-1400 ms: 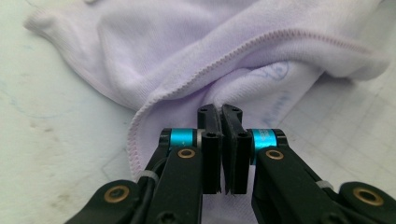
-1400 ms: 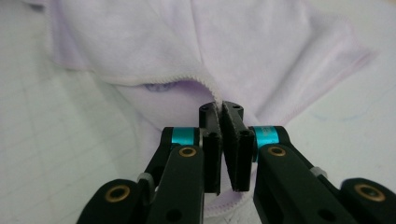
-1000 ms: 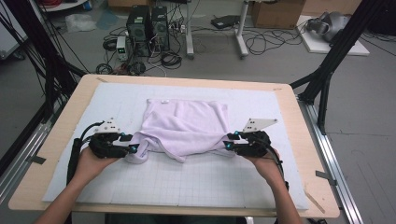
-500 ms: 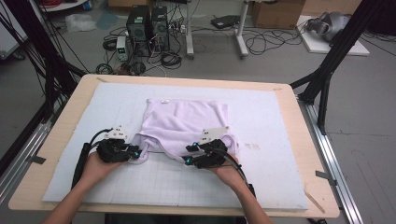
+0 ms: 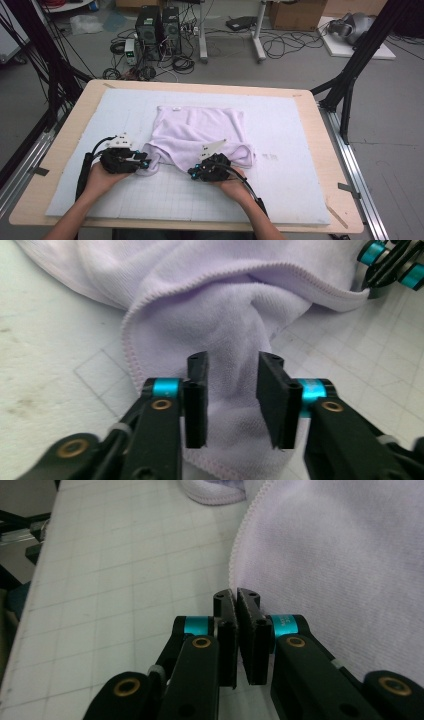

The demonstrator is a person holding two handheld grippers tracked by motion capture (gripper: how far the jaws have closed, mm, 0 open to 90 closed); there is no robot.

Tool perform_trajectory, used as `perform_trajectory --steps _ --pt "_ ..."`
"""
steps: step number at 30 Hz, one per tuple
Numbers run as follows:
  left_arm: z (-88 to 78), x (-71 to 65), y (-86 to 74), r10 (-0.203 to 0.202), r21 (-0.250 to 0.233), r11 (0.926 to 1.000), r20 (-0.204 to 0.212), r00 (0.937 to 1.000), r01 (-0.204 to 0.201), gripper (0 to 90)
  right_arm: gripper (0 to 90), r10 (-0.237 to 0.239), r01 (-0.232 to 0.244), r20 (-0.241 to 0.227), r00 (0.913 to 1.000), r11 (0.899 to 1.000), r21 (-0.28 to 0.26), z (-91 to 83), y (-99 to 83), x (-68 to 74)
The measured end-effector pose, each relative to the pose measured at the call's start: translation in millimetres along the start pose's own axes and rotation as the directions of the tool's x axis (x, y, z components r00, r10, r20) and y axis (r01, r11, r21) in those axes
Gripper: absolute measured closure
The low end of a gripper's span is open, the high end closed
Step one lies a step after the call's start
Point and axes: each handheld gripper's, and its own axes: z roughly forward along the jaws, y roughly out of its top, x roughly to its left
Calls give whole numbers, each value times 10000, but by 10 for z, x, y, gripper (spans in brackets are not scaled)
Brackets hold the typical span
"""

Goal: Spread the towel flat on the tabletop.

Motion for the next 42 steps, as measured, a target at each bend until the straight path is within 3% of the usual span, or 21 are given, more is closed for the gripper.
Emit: perform_trajectory --steps 3,6,9,15,18,21,23,30,32,37,42 --pt "-79 23 -21 -78 -82 9999 -179 9998 76 507 872 30 -29 57 10000 9995 -327 -158 -15 15" --pt "-117 29 -68 -278 -190 9994 -143 9995 275 493 872 146 -134 196 9997 9982 -590 -350 -53 52" --pt "-86 -4 -89 -233 -75 9997 -73 9997 233 459 871 96 -55 447 9990 9957 -920 -599 -129 121" --pt "1 -118 -71 -70 44 10000 184 9998 70 437 871 343 -245 942 9950 9944 -1031 -953 -373 222" --pt "62 -173 -77 182 278 9994 223 9996 -188 511 871 605 -494 1049 9926 9932 -1054 -1016 -492 228" --pt "75 -209 -85 630 356 9973 462 9969 -647 757 870 731 -623 1032 9920 9926 -1045 -1008 -579 223" --pt "46 -248 -78 754 314 9965 504 9959 -770 828 870 738 -614 1077 9914 9915 -1144 -1016 -588 230" --pt "-272 -419 -101 1029 -73 9947 539 9932 -1027 841 870 435 -312 924 9948 9909 -1312 -1103 -552 362" --pt "-355 -469 -132 1039 -168 9946 782 9915 -1029 831 870 374 -265 823 9959 9911 -1304 -1124 -558 434" --pt "-552 -565 -199 1190 -429 9924 946 9884 -1154 549 804 165 -94 446 9989 9878 -1553 -1255 -564 586" --pt "-637 -543 -171 1335 -632 9899 1075 9852 -1272 473 743 200 -10 1035 9944 9836 -1803 -1431 -510 552"
